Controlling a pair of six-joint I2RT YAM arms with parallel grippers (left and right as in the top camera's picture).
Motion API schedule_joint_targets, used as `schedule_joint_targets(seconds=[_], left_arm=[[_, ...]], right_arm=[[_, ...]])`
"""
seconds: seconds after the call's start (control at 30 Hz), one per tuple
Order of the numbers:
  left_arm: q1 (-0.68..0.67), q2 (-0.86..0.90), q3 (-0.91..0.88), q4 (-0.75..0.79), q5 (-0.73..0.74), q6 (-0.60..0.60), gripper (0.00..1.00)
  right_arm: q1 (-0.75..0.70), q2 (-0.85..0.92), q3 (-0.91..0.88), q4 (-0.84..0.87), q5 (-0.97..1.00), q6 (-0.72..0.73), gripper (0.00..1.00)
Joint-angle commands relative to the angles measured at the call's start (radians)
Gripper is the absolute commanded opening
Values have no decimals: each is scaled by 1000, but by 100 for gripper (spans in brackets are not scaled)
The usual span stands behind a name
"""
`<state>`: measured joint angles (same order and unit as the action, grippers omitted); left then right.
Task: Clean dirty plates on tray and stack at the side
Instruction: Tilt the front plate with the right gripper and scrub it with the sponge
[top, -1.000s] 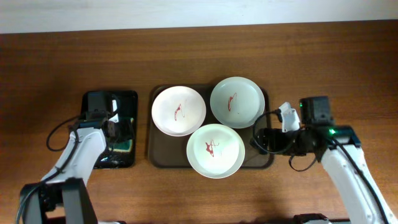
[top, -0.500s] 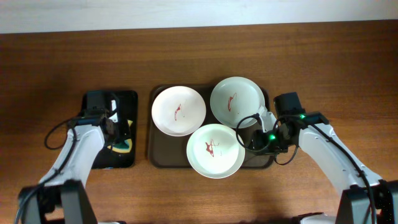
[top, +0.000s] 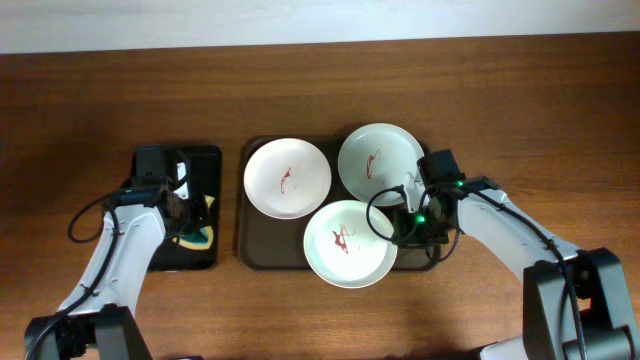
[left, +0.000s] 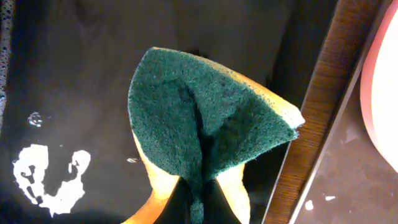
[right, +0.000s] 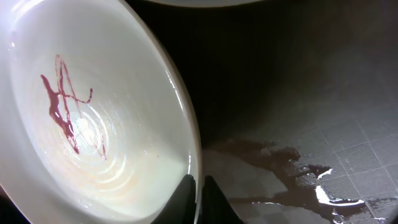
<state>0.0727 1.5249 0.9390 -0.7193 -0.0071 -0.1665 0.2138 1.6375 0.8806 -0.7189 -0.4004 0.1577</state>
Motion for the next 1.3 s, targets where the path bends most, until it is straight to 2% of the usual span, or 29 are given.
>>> schedule_joint_targets(seconds=[0.0, 0.3, 0.8, 0.9, 1.0, 1.1, 1.17, 1.27], left_arm=[[2, -14, 14, -1, 12, -2, 0], [2, -14, 14, -10, 19, -2, 0], [2, -14, 15, -8, 21, -2, 0], [2, -23, 61, 12, 100, 4, 0], [-15, -38, 152, 25, 188, 63, 0], [-81, -39, 207, 31, 243, 62, 0], [-148, -38, 208, 55, 372, 59, 0], [-273, -33, 207, 56, 404, -27, 0]], right_arm=[[42, 6, 10, -2, 9, 9, 8], [101, 6, 10, 26, 76, 140, 4], [101, 6, 10, 32, 76, 140, 4], [101, 6, 10, 38, 76, 140, 4], [101, 6, 10, 47, 75, 140, 4], [101, 6, 10, 47, 76, 140, 4], [101, 6, 10, 48, 76, 140, 4], [101, 6, 10, 67, 76, 140, 4]])
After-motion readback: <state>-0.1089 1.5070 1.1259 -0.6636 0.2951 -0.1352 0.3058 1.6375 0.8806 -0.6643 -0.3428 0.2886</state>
